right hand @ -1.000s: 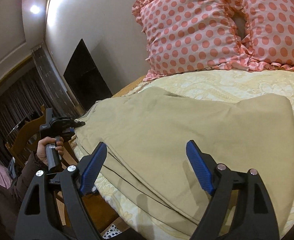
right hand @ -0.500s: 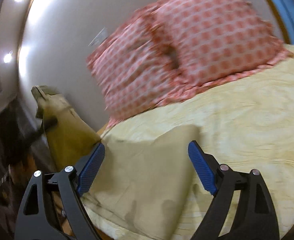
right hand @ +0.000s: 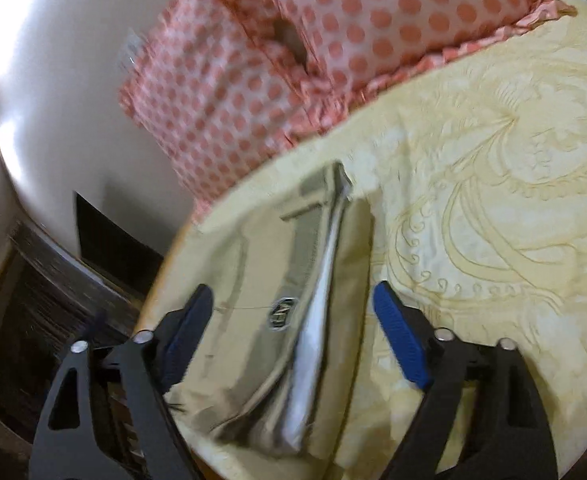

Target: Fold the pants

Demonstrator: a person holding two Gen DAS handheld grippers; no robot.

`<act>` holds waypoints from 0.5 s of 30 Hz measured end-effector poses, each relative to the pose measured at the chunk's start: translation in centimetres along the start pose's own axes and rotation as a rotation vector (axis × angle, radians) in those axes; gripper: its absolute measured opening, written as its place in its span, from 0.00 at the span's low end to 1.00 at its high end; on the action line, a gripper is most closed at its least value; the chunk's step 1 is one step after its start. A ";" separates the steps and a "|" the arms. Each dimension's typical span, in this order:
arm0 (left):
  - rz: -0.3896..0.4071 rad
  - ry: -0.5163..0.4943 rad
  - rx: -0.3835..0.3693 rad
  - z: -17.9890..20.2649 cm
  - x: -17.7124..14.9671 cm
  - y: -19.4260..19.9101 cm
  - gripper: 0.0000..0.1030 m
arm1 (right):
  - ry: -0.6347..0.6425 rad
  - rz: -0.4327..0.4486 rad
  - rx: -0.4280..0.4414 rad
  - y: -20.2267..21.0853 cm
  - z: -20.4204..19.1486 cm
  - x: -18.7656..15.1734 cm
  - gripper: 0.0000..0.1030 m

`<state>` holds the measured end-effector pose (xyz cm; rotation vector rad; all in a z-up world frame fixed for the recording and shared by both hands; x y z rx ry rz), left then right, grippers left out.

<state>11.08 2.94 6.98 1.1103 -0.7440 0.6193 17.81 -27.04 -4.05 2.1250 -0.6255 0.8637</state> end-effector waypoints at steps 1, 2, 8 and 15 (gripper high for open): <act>-0.031 0.041 0.038 -2.0 0.2 -1.0 0.74 | 0.016 -0.018 -0.028 -0.5 0.0 0.0 0.72; -0.090 0.106 0.066 -4.7 0.1 -2.6 0.74 | 0.029 -0.032 -0.050 -1.0 0.0 0.1 0.70; -0.336 0.309 -0.103 -8.1 -1.3 -8.1 0.73 | 0.098 -0.074 -0.079 -2.8 -0.8 0.7 0.69; -0.380 0.244 -0.154 -5.9 -1.1 -10.7 0.78 | 0.094 -0.116 0.005 -3.4 -0.2 0.6 0.33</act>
Point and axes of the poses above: each gripper's, at about its wrist camera, not at the fingertips, and y roughly against the way its jaws point, z to its right, x to its top, the point moved 7 cm from there along -y, roughly the way its jaws point, and after that the axes turned 12 degrees about y, right-handed, at the moved point
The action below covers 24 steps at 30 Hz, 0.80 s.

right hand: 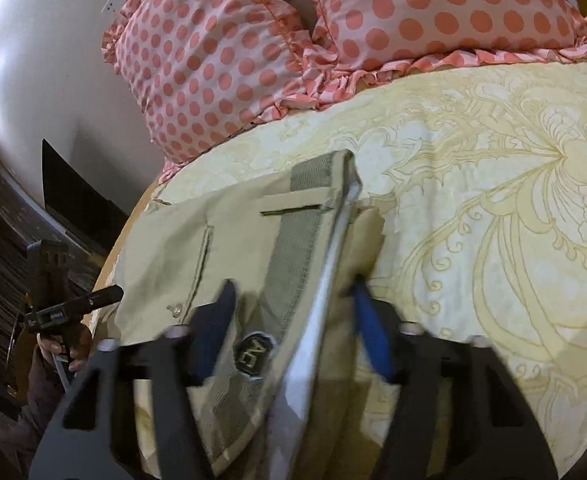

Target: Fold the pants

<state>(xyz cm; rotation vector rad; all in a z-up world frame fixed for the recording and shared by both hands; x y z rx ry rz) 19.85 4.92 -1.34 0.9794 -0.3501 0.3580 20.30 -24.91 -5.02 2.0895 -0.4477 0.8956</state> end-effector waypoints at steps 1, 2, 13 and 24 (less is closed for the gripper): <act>-0.002 0.007 -0.001 -0.2 -0.1 0.0 0.60 | -0.022 -0.005 0.066 -0.1 -0.1 -0.2 0.20; -0.002 0.011 0.003 -0.1 0.1 -0.2 0.50 | -0.033 -0.003 0.105 0.1 -0.2 -0.3 0.17; 0.153 -0.088 0.053 3.8 7.9 -1.4 0.12 | 0.021 0.175 0.073 1.0 1.2 8.8 0.12; 0.326 -0.157 0.209 5.1 9.9 -1.1 0.44 | 0.100 0.172 -0.143 1.8 2.5 9.3 0.49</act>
Point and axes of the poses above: each gripper's, at about its wrist camera, not at the fingertips, and y roughly against the way its jaws point, z to its right, x to its top, the point moved 7 cm from there along -y, roughly the way its jaws point, and after that the axes turned 12 degrees about y, right-handed, at the moved point
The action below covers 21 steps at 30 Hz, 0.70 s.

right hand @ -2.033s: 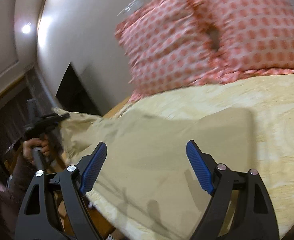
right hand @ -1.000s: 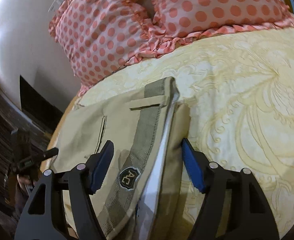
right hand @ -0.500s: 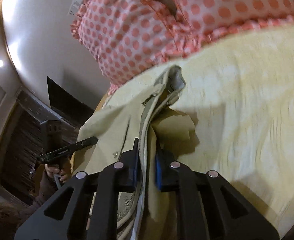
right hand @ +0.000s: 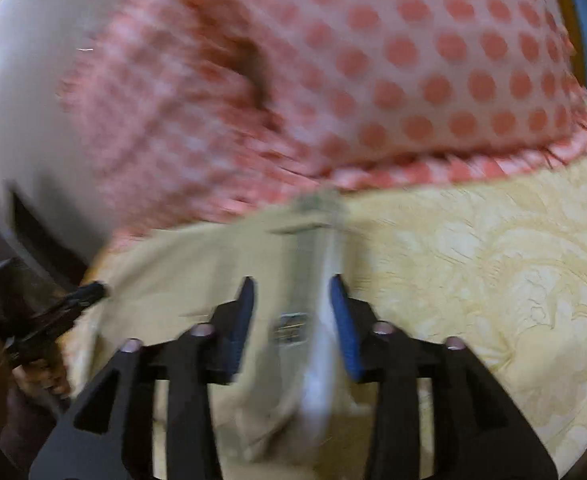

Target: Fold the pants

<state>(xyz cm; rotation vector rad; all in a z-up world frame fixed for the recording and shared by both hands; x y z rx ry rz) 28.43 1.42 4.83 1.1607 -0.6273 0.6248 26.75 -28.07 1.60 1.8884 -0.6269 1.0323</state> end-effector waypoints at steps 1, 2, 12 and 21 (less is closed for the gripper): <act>-0.013 0.008 -0.069 0.8 -0.4 0.7 0.48 | 0.022 -0.018 0.049 -0.1 -1.4 -0.4 0.49; -0.043 0.017 -0.123 1.6 -1.0 0.8 0.50 | 0.034 -0.040 0.074 -0.4 -2.2 -0.8 0.49; -0.147 -0.006 0.018 1.8 -6.2 0.2 0.77 | 0.132 -0.178 -0.159 1.0 -5.8 -5.4 0.84; -0.114 0.016 0.116 0.2 -14.8 7.7 0.97 | 0.133 -0.165 -0.264 3.5 -10.4 -13.8 0.94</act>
Point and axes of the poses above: each gripper's, at about its wrist camera, not at the fingertips, and y roughly against the way its jaws point, z to its right, x to its top, the point moved 7 cm from there along -y, roughly the way its jaws point, and after that the axes turned 12 degrees about y, right-handed, at the moved point
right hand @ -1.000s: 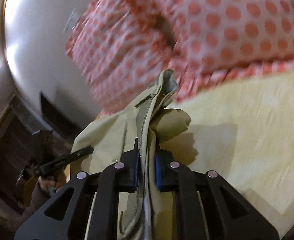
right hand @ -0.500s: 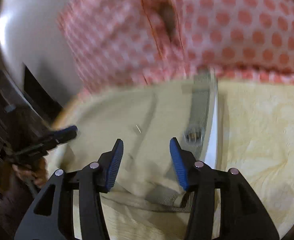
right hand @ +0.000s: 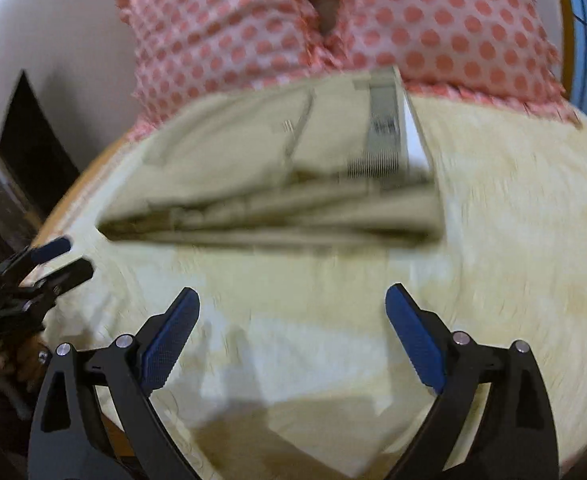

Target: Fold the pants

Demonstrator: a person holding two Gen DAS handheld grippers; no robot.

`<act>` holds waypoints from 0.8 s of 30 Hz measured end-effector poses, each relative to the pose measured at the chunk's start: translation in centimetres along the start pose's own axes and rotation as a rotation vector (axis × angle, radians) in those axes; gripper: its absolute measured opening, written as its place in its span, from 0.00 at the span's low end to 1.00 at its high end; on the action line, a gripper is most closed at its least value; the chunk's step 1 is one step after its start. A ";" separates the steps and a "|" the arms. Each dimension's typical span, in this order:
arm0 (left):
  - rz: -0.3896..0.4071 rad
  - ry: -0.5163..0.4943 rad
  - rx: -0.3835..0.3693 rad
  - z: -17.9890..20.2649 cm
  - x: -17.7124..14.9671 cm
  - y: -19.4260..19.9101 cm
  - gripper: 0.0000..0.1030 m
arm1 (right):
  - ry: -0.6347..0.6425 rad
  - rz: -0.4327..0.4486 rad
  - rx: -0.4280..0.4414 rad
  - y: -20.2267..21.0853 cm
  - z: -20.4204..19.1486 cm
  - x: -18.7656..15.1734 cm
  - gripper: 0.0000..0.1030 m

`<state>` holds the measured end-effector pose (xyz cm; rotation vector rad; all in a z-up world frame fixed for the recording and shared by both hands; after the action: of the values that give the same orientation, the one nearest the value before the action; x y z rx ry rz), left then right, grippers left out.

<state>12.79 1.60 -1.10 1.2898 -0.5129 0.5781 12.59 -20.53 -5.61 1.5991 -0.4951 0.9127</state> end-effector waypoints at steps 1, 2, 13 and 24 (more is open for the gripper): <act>-0.016 0.018 -0.005 -0.2 -0.5 -0.4 0.97 | 0.010 0.004 -0.025 -0.2 -0.3 0.2 0.97; -0.029 0.035 -0.007 -0.4 -1.0 -0.6 0.97 | 0.015 0.002 -0.042 -0.2 -0.6 0.2 0.99; 0.087 -0.020 0.074 -0.2 -2.5 -0.3 0.98 | 0.022 0.040 -0.232 -1.2 -1.6 -1.9 0.99; 0.105 -0.022 0.073 -0.2 -2.5 -0.2 0.98 | 0.019 0.047 -0.242 -1.4 -1.6 -1.9 0.99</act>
<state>11.04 1.43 -2.94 1.3451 -0.5847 0.6757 11.97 -19.01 -7.92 1.3637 -0.6080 0.8672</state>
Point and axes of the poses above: each gripper's, at about its wrist camera, not at the fingertips, and y roughly against the way its jaws point, z to its right, x to its top, the point moved 7 cm from there along -y, roughly the way its jaws point, and after that the axes turned 12 degrees about y, right-handed, at the moved point
